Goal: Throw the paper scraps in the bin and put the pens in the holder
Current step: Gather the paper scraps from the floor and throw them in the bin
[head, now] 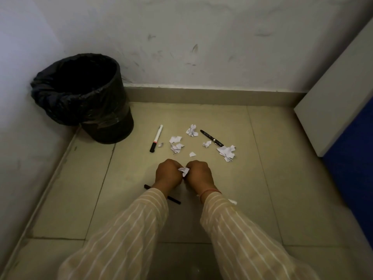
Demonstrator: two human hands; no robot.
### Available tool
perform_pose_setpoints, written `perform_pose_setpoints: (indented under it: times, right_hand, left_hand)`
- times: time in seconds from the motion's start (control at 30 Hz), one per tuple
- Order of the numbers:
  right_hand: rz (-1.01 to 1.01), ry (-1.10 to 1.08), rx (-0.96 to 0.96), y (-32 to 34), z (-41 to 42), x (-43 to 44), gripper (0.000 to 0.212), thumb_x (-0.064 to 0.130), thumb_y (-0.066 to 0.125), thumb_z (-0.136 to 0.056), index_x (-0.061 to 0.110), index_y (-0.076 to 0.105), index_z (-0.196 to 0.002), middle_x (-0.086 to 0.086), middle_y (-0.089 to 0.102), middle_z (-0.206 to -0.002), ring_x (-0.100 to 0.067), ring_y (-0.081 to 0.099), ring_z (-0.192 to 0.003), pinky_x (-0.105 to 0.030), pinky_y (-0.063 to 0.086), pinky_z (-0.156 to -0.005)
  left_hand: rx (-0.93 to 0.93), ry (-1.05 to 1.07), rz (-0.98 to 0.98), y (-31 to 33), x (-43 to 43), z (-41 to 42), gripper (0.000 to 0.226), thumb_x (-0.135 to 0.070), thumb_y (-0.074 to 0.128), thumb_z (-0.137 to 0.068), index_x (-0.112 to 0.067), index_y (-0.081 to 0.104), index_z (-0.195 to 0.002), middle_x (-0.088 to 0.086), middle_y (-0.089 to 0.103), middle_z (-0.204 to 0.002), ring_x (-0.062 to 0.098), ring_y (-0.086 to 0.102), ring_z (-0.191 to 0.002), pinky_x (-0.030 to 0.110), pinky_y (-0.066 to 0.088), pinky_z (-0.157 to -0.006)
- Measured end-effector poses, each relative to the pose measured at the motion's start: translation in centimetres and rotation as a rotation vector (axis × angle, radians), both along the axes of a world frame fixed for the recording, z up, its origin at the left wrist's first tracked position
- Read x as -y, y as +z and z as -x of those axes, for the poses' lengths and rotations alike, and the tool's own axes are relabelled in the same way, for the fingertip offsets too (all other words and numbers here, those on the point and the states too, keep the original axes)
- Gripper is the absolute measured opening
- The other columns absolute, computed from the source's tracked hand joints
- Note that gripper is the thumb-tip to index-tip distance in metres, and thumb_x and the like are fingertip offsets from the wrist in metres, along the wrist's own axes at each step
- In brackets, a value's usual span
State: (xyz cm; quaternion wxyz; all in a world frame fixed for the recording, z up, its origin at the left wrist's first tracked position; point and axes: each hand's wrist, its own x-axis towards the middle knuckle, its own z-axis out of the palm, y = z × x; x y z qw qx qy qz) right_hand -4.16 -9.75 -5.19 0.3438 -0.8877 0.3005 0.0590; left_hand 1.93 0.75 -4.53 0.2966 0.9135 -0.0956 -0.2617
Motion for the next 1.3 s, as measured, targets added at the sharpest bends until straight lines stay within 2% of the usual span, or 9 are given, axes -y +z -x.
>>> perform_pose_setpoints:
  times: [0.17,0.3,0.5,0.6,0.73,0.8,0.97,1.17,1.3]
  right_hand:
    - [-0.126,-0.09,0.173,2.0,-0.3,1.4,0.004,0.019,0.077,-0.079,0.015,0.079,-0.078,-0.012,0.077,-0.081,-0.027,0.07,-0.078,-0.023,0.043,-0.066]
    - [-0.153,-0.067,0.273,8.2,-4.0,2.1,0.02,-0.002,0.079,-0.067,0.013,0.082,-0.08,-0.007,0.075,-0.08,-0.014,0.063,-0.072,-0.015,0.039,-0.055]
    - [-0.387,-0.118,0.363,17.5,-11.6,-0.3,0.015,0.014,0.083,-0.066,0.002,0.077,-0.073,-0.017,0.073,-0.067,-0.031,0.074,-0.06,-0.046,0.066,-0.065]
    - [-0.57,-0.09,0.406,21.9,-16.4,-2.9,0.026,0.012,0.088,-0.07,-0.008,0.072,-0.075,-0.019,0.067,-0.073,-0.029,0.068,-0.059,-0.045,0.066,-0.067]
    - [-0.631,-0.023,0.425,26.7,-23.5,-7.4,0.043,0.046,0.091,-0.051,0.008,0.071,-0.057,-0.012,0.072,-0.062,-0.03,0.074,-0.062,-0.045,0.066,-0.071]
    - [-0.657,0.004,0.403,27.6,-25.8,-9.7,0.038,0.04,0.091,-0.046,0.009,0.072,-0.057,-0.013,0.073,-0.065,-0.027,0.071,-0.06,-0.042,0.064,-0.071]
    - [-0.485,0.116,0.275,25.8,-30.7,-13.2,0.04,0.023,0.073,-0.084,0.005,0.07,-0.119,-0.019,0.071,-0.122,-0.034,0.072,-0.109,-0.036,0.06,-0.092]
    - [-0.193,0.148,0.225,24.9,-31.0,-14.0,0.031,0.029,0.074,-0.084,0.009,0.074,-0.108,-0.01,0.074,-0.117,-0.027,0.071,-0.108,-0.026,0.055,-0.091]
    - [-0.126,0.129,0.269,25.5,-30.7,-14.0,0.025,0.016,0.073,-0.079,0.008,0.08,-0.101,-0.015,0.079,-0.104,-0.026,0.075,-0.093,-0.039,0.063,-0.087]
  left_hand:
    - [-0.061,0.006,0.212,3.5,-0.2,-2.2,0.016,-0.006,0.077,-0.072,-0.02,0.084,-0.075,0.015,0.079,-0.074,0.031,0.077,-0.072,0.049,0.066,-0.079]
    - [0.043,0.047,0.344,9.0,-0.4,-5.2,0.016,-0.005,0.075,-0.08,-0.014,0.085,-0.089,0.016,0.08,-0.078,0.027,0.078,-0.072,0.048,0.066,-0.079]
    - [0.196,0.081,0.335,18.9,-2.9,-10.9,0.012,-0.024,0.078,-0.082,-0.015,0.084,-0.077,0.01,0.078,-0.066,0.03,0.079,-0.069,0.047,0.067,-0.072]
    - [0.265,0.152,0.369,24.2,-6.0,-14.5,0.014,-0.022,0.075,-0.083,-0.013,0.083,-0.076,0.011,0.077,-0.065,0.025,0.077,-0.062,0.044,0.067,-0.07]
    - [0.362,0.338,0.402,28.1,-10.8,-18.9,0.028,-0.043,0.071,-0.076,-0.018,0.082,-0.082,0.01,0.079,-0.07,0.03,0.079,-0.067,0.048,0.067,-0.067]
    - [0.417,0.431,0.349,28.0,-12.8,-20.4,0.039,-0.054,0.066,-0.078,-0.018,0.081,-0.085,0.01,0.079,-0.073,0.031,0.078,-0.067,0.046,0.066,-0.067]
    - [0.162,0.522,0.228,26.0,-16.8,-23.7,0.026,-0.027,0.063,-0.08,-0.013,0.074,-0.098,0.013,0.078,-0.085,0.032,0.078,-0.067,0.052,0.067,-0.066]
    - [0.248,0.412,0.026,25.9,-17.9,-24.5,0.035,-0.021,0.059,-0.081,-0.008,0.073,-0.111,0.016,0.076,-0.108,0.032,0.073,-0.09,0.036,0.061,-0.077]
    - [0.348,0.37,0.041,27.3,-16.3,-25.3,0.036,-0.024,0.056,-0.088,-0.009,0.068,-0.118,0.018,0.07,-0.124,0.039,0.068,-0.112,0.044,0.058,-0.094]
